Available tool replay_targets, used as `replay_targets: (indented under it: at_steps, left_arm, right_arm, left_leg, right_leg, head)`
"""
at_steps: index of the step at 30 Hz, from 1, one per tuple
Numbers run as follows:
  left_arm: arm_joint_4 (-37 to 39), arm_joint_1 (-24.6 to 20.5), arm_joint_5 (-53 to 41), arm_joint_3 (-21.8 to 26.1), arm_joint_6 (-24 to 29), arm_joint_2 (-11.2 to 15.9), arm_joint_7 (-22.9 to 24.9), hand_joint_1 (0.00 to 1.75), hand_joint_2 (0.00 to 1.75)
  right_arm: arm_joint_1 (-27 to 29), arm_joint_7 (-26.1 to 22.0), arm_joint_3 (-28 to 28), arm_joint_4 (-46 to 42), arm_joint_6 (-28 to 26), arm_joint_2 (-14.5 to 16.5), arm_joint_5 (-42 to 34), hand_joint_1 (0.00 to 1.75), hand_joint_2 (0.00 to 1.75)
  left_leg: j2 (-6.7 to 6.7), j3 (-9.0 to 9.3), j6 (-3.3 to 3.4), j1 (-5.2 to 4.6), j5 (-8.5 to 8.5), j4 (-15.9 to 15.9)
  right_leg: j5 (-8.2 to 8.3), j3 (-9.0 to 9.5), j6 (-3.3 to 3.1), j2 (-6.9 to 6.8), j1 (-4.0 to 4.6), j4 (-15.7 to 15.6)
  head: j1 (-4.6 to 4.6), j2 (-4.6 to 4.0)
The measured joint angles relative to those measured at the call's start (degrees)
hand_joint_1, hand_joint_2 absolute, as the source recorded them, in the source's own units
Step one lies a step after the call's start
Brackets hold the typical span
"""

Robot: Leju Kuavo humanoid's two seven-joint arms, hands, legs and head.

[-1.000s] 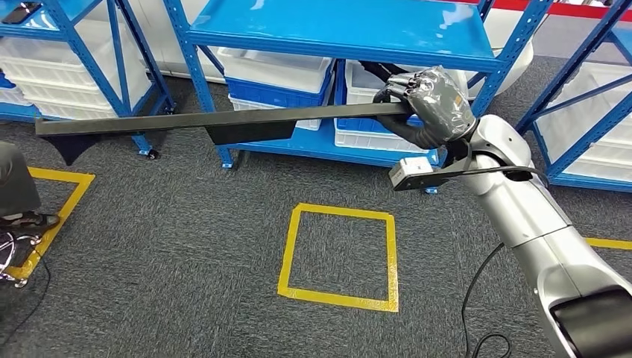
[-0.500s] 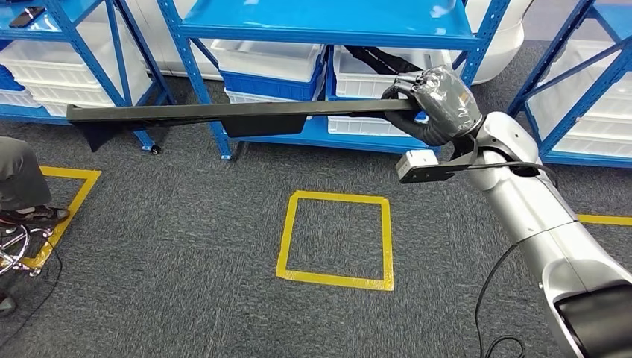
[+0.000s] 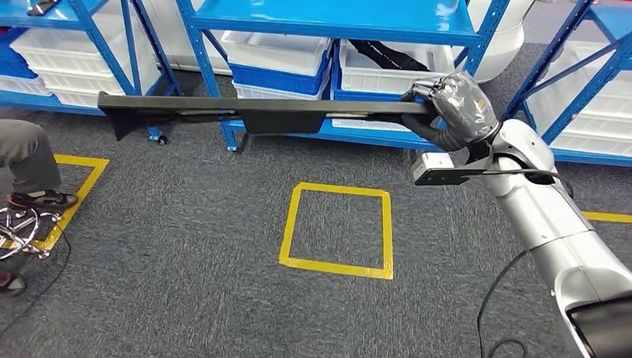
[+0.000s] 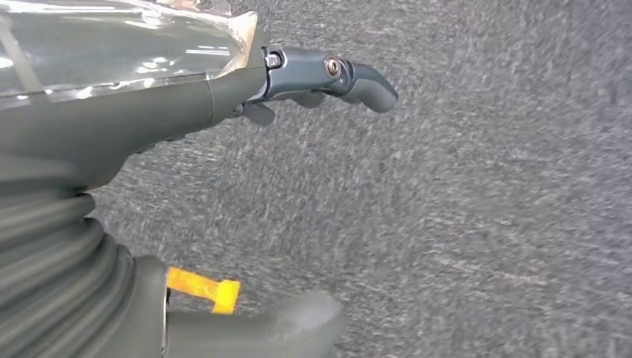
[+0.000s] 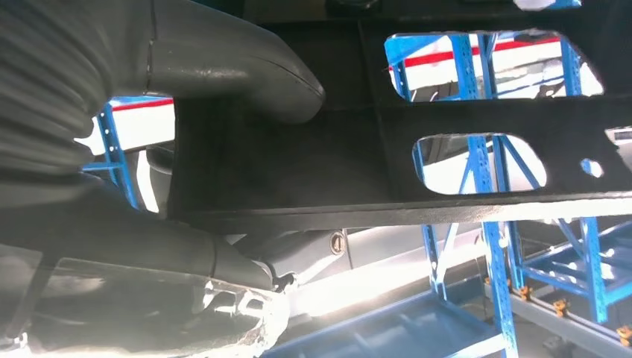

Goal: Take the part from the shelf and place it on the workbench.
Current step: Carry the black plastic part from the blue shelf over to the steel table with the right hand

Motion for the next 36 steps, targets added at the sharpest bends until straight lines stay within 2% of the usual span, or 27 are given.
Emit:
replay_targets:
  at_steps: [1,2,3,4,5,6,7,8,9,11,12,13,15,16,17,18,19,20,21,22,23,24,26,27,30,35,36]
  left_arm:
    - [0.0,0.0,0.0,0.0,0.0,-0.1,0.0,0.00,1.75]
    - [0.0,0.0,-0.1,0.0,0.0,-0.2,0.0,0.00,1.75]
    - [0.0,0.0,-0.1,0.0,0.0,-0.2,0.0,0.00,1.75]
    - [0.0,0.0,-0.1,0.0,0.0,-0.3,0.0,0.00,1.75]
    - [0.0,0.0,-0.1,0.0,0.0,-0.3,0.0,0.00,1.75]
    - [0.0,0.0,-0.1,0.1,0.0,-0.2,0.0,0.00,1.75]
    - [-0.1,0.0,-0.2,0.1,0.0,-0.1,0.0,0.00,1.75]
    - [-0.1,0.0,-0.3,0.1,0.0,0.0,0.0,0.00,1.75]
    - [-0.1,0.1,-0.4,0.2,0.0,0.0,0.0,0.00,1.75]
    - [-0.1,0.2,-0.5,0.2,-0.1,0.0,0.0,0.00,1.75]
    - [0.0,0.4,-0.5,0.2,-0.1,0.1,0.0,0.00,1.75]
    - [0.0,0.4,-0.5,0.3,-0.1,0.1,0.0,0.00,1.75]
    - [0.0,0.4,-0.5,0.3,-0.2,0.2,0.0,0.00,1.75]
    - [0.0,0.4,-0.5,0.3,-0.2,0.1,0.0,0.00,1.75]
    - [0.0,0.4,-0.6,0.3,-0.2,0.1,-0.1,0.00,1.75]
    - [0.0,0.3,-0.6,0.3,-0.2,0.1,-0.1,0.00,1.75]
    - [0.0,0.3,-0.6,0.3,-0.2,0.1,-0.1,0.00,1.75]
    - [0.0,0.3,-0.6,0.3,-0.2,0.1,-0.1,0.00,1.75]
    - [0.0,0.2,-0.6,0.3,-0.2,0.2,-0.1,0.00,1.75]
    - [-0.1,0.1,-0.6,0.3,-0.2,0.2,-0.1,0.00,1.75]
    - [-0.1,0.0,-0.6,0.3,-0.2,0.3,-0.2,0.00,1.75]
    - [-0.1,-0.1,-0.6,0.3,-0.2,0.3,-0.3,0.00,1.75]
    - [-0.1,-0.1,-0.6,0.4,-0.2,0.4,-0.4,0.00,1.75]
    - [-0.1,0.0,-0.5,0.4,-0.2,0.4,-0.5,0.00,1.75]
    - [-0.1,0.0,-0.5,0.5,-0.2,0.3,-0.5,0.00,1.75]
    - [-0.1,0.0,-0.5,0.5,-0.2,0.3,-0.5,0.00,1.75]
    - [-0.1,0.0,-0.5,0.6,-0.2,0.3,-0.5,0.00,1.75]
  right_arm:
    - [0.1,0.0,-0.2,0.0,0.0,-0.1,0.0,1.75,1.75]
    - [0.3,0.0,-0.4,0.1,0.0,-0.2,0.1,1.75,1.75]
    - [0.5,0.0,-0.5,0.1,0.0,-0.2,0.1,1.75,1.75]
    - [0.6,0.0,-0.6,0.1,0.0,-0.3,0.1,1.75,1.75]
    - [0.7,0.0,-0.7,0.1,0.0,-0.3,0.2,1.75,1.75]
    - [0.7,0.0,-0.7,0.1,0.0,-0.3,0.2,1.75,1.75]
    - [0.8,0.0,-0.8,0.1,0.0,-0.2,0.2,1.75,1.75]
    - [0.8,0.0,-1.0,0.1,0.0,-0.2,0.3,1.75,1.75]
    - [0.9,0.0,-1.0,0.1,0.1,-0.2,0.4,1.75,1.75]
    - [1.2,0.0,-1.1,0.2,0.4,-0.1,0.6,1.75,1.75]
    - [1.3,0.0,-1.1,0.2,0.6,0.0,0.7,1.75,1.75]
    - [1.3,0.0,-1.1,0.2,0.7,0.0,0.8,1.75,1.75]
    - [1.3,0.0,-1.1,0.2,1.0,0.1,1.0,1.75,1.75]
    - [1.3,0.0,-1.1,0.2,1.0,0.1,1.0,1.75,1.75]
    - [1.3,0.0,-1.1,0.2,1.0,0.1,1.0,1.75,1.75]
    - [1.3,0.0,-1.1,0.2,1.0,0.1,1.0,1.75,1.75]
    - [1.3,0.1,-1.1,0.2,1.0,0.1,1.0,1.75,1.75]
    - [1.3,0.1,-1.2,0.2,1.0,0.1,1.0,1.75,1.75]
    - [1.3,0.1,-1.3,0.2,1.1,0.1,1.1,1.75,1.75]
    - [1.2,0.3,-1.4,0.2,1.2,0.1,1.1,1.75,1.75]
    - [1.0,0.5,-1.5,0.1,1.3,0.1,1.2,1.75,1.75]
    - [0.9,0.9,-1.6,0.1,1.6,0.1,1.4,1.75,1.75]
    - [0.7,1.9,-1.8,0.1,2.1,0.0,2.0,1.75,1.75]
    - [0.7,2.4,-1.8,0.1,2.2,0.0,2.6,1.75,1.75]
    - [0.7,3.6,-1.8,0.1,2.0,-0.2,3.8,1.75,1.75]
    - [0.7,3.6,-1.8,0.1,2.0,-0.2,3.9,1.75,1.75]
    - [0.7,3.8,-1.8,0.1,2.1,-0.2,4.0,1.75,1.75]
  left_leg:
    - [0.09,-0.91,-0.21,0.15,0.70,0.0]
    - [0.19,-1.83,-0.51,0.35,1.38,0.1]
    - [0.30,-2.84,-0.88,0.61,2.12,0.1]
    - [0.42,-3.87,-1.33,0.96,2.80,0.3]
    - [0.50,-4.92,-1.90,1.29,3.45,0.6]
    - [0.54,-6.00,-2.51,1.52,4.05,1.1]
    - [0.56,-6.84,-3.12,1.59,4.61,1.6]
    - [0.50,-7.41,-3.59,1.50,5.21,1.9]
    - [0.43,-7.78,-3.87,1.40,5.90,2.0]
    - [0.41,-8.24,-4.17,1.48,6.69,1.9]
    - [0.45,-8.68,-4.26,1.62,5.49,2.5]
    - [0.44,-9.28,-4.36,1.72,2.99,4.2]
    - [0.23,-10.65,-4.35,1.71,-4.16,11.2]
    - [0.10,-11.14,-4.29,1.65,-6.68,15.3]
    - [0.02,-11.14,-4.13,1.61,-7.75,18.6]
    - [-0.02,-10.47,-3.87,1.55,-7.44,20.5]
    - [-0.05,-8.99,-3.46,1.43,-6.33,20.5]
    - [-0.12,-6.47,-2.89,1.21,-5.25,18.5]
    - [-0.24,-3.13,-2.17,0.88,-5.24,14.9]
    - [-0.34,0.20,-1.61,0.57,-5.99,10.7]
    - [-0.41,2.84,-1.26,0.20,-7.04,7.0]
    - [-0.43,4.28,-1.02,-0.18,-7.88,4.5]
    - [-0.24,4.27,-0.83,-0.57,-6.93,2.6]
    - [-0.09,3.78,-0.54,-0.60,-5.88,2.1]
    - [0.23,2.64,0.05,-0.43,-3.83,1.1]
    - [0.24,2.50,0.11,-0.43,-3.70,1.1]
    - [0.26,1.54,0.08,-0.43,-2.93,1.2]
  right_leg:
    - [-1.56,-0.58,0.27,0.00,-0.31,3.2]
    - [-1.93,-0.61,0.92,0.00,-0.68,5.5]
    - [-1.17,0.01,1.94,-0.01,-1.13,6.5]
    - [0.39,1.45,3.14,-0.02,-1.64,5.6]
    - [1.72,3.63,4.30,-0.02,-2.21,3.2]
    - [1.91,6.37,5.13,0.01,-2.44,-0.4]
    - [1.18,8.53,5.19,0.10,-2.39,-3.9]
    - [0.07,9.89,4.80,0.18,-2.26,-6.4]
    - [-0.83,10.44,4.12,0.25,-1.92,-7.7]
    - [-0.42,9.37,2.55,0.12,-2.06,-7.3]
    - [0.17,8.78,1.75,0.02,-2.12,-7.1]
    - [0.89,8.01,0.90,-0.08,-2.13,-7.0]
    - [2.50,6.46,-0.39,-0.14,-1.69,-6.9]
    - [3.27,5.54,-0.76,-0.16,-1.36,-6.9]
    - [4.03,4.60,-0.97,-0.17,-1.01,-6.9]
    - [4.77,3.65,-1.09,-0.17,-0.69,-6.8]
    - [5.48,2.76,-1.14,-0.16,-0.39,-6.8]
    - [6.20,1.93,-1.14,-0.14,-0.13,-6.8]
    - [6.84,1.26,-1.06,-0.12,0.04,-6.8]
    - [7.43,0.79,-0.87,-0.14,0.16,-6.8]
    - [8.06,0.44,-0.56,-0.20,0.17,-6.9]
    - [8.69,0.22,-0.16,-0.29,0.03,-7.1]
    - [9.84,-0.19,0.64,-0.44,-0.24,-7.6]
    - [9.44,-0.55,0.72,-0.42,-0.29,-7.5]
    - [6.40,-1.59,0.18,-0.27,-0.16,-5.9]
    - [5.96,-1.72,0.07,-0.26,-0.17,-5.6]
    - [3.89,-2.16,-0.02,-0.25,-0.22,-2.4]
  head:
    - [0.10,0.00]
    - [0.10,0.00]
    - [0.10,0.00]
    - [0.10,0.00]
    - [0.11,0.00]
    - [0.21,0.00]
    - [0.21,0.00]
    - [0.20,0.00]
    - [0.18,0.00]
    - [-0.02,0.00]
    - [-0.08,0.00]
    - [-0.21,0.00]
    - [-0.40,0.00]
    - [-0.46,0.00]
    - [-0.48,0.00]
    - [-0.48,0.00]
    - [-0.49,0.00]
    - [-0.49,0.00]
    - [-0.48,0.00]
    - [-0.43,0.00]
    - [-0.41,0.00]
    - [-0.42,0.00]
    - [-0.46,0.00]
    - [-0.45,0.00]
    - [-0.19,0.00]
    - [-0.13,0.00]
    - [-0.11,0.00]
